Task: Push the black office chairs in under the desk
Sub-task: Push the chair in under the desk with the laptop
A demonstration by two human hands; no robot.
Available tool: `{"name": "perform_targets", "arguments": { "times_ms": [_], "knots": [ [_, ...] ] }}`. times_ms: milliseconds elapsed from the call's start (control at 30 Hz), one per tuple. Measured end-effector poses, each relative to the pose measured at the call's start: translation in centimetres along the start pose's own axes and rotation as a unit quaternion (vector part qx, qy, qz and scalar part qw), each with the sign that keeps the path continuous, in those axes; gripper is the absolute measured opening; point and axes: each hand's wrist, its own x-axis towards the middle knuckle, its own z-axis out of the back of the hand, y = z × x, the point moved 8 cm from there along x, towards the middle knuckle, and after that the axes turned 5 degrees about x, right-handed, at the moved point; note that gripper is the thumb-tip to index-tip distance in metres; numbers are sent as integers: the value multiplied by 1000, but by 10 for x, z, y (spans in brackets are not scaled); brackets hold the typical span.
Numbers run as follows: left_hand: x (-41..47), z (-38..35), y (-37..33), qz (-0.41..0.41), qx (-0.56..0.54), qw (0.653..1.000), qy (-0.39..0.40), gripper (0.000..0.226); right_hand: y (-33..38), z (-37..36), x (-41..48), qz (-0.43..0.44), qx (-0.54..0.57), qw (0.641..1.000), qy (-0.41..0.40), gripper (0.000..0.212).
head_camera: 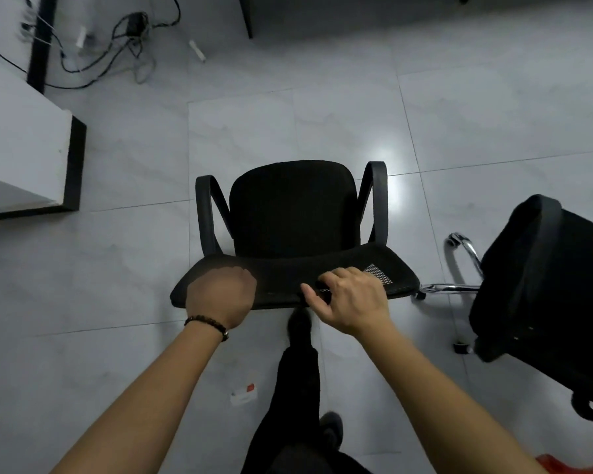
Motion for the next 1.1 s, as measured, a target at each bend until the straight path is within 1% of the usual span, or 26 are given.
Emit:
{"name": "perform_targets", "arguments": {
  "times_ms": [133, 233, 367, 500, 667, 833, 967, 1100],
  "knots": [
    [57, 9, 10, -21, -4, 1000, -3, 44, -1, 3, 56, -26, -1, 1000, 6, 63],
    [103, 19, 12, -45, 6, 999, -14, 43, -4, 8, 94, -47, 2, 999, 0, 58],
    [155, 25, 10, -60, 14, 998, 0, 45, -10, 16, 136, -62, 6, 998, -16, 52],
    [197, 27, -6, -56, 14, 998, 22, 50, -31, 27, 173, -66, -9, 998, -17, 50],
    [265, 27, -47, -54, 8, 998, 30, 55, -83, 45, 235, -72, -29, 997, -14, 54],
    [371, 32, -81, -11, 13, 999, 40, 57, -140, 71, 341, -55, -55, 997, -18, 59],
    [450, 36, -104, 30, 15, 998, 44, 59, -180, 92, 433, -12, -46, 999, -14, 61],
    [519, 43, -113, 56, 14, 997, 45, 58, -200, 104, 519, 28, -50, 998, -4, 61]
  ]
}}
